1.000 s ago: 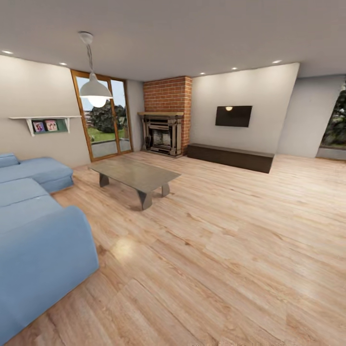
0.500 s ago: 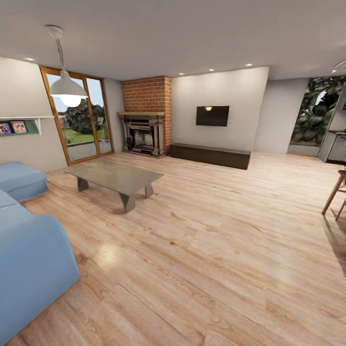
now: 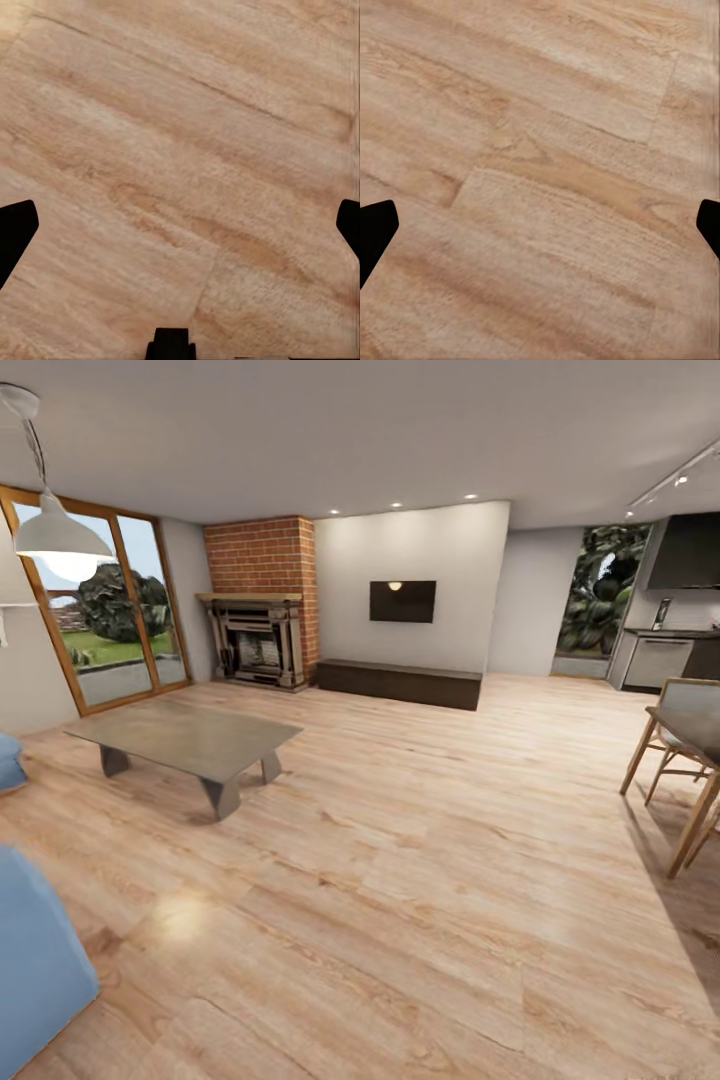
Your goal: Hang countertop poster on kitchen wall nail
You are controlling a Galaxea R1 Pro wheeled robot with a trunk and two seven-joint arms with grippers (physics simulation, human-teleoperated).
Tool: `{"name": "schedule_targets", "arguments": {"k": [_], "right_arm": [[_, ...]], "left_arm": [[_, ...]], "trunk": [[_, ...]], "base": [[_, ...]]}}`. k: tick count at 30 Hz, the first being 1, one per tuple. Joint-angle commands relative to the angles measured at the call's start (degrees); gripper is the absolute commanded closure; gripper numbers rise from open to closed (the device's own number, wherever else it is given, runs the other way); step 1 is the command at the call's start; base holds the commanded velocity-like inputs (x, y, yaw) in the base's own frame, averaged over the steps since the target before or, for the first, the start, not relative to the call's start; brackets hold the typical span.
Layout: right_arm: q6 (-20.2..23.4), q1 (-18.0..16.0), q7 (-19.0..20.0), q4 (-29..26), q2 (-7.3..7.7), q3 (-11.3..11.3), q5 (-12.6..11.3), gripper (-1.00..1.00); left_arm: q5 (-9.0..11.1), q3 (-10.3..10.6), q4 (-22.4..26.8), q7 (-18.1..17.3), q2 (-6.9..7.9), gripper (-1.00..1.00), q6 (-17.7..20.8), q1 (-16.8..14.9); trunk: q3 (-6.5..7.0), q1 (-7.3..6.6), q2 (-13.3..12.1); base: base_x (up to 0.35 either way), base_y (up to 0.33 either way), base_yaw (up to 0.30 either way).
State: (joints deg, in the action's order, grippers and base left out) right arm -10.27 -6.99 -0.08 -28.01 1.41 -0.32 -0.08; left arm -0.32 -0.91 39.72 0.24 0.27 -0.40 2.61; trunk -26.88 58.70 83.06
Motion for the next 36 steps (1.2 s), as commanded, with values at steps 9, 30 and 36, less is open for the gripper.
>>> {"name": "schedule_targets", "arguments": {"k": [9,30,36], "right_arm": [[-0.18,-0.04,-0.01,0.40,-0.04,-0.03,-0.01,-1.00],[-0.28,-0.04,-0.01,0.59,-0.07,0.06,0.17,-1.00],[-0.28,-0.04,-0.01,0.59,-0.07,0.06,0.16,-1.00]], "left_arm": [[-0.03,-0.06,0.09,0.02,-0.01,-1.00,-0.04,0.03],[-0.08,-0.13,0.09,0.02,-0.01,-1.00,-0.04,0.03],[-0.05,-0.14,0.09,0.02,-0.01,-1.00,-0.04,0.03]], "trunk": [[-0.05,0.03,0.02],[-0.05,0.03,0.02],[-0.05,0.03,0.02]], "base": [[0.255,-0.201,-0.140],[0.285,-0.128,-0.081],[0.331,-0.004,-0.291]]}}
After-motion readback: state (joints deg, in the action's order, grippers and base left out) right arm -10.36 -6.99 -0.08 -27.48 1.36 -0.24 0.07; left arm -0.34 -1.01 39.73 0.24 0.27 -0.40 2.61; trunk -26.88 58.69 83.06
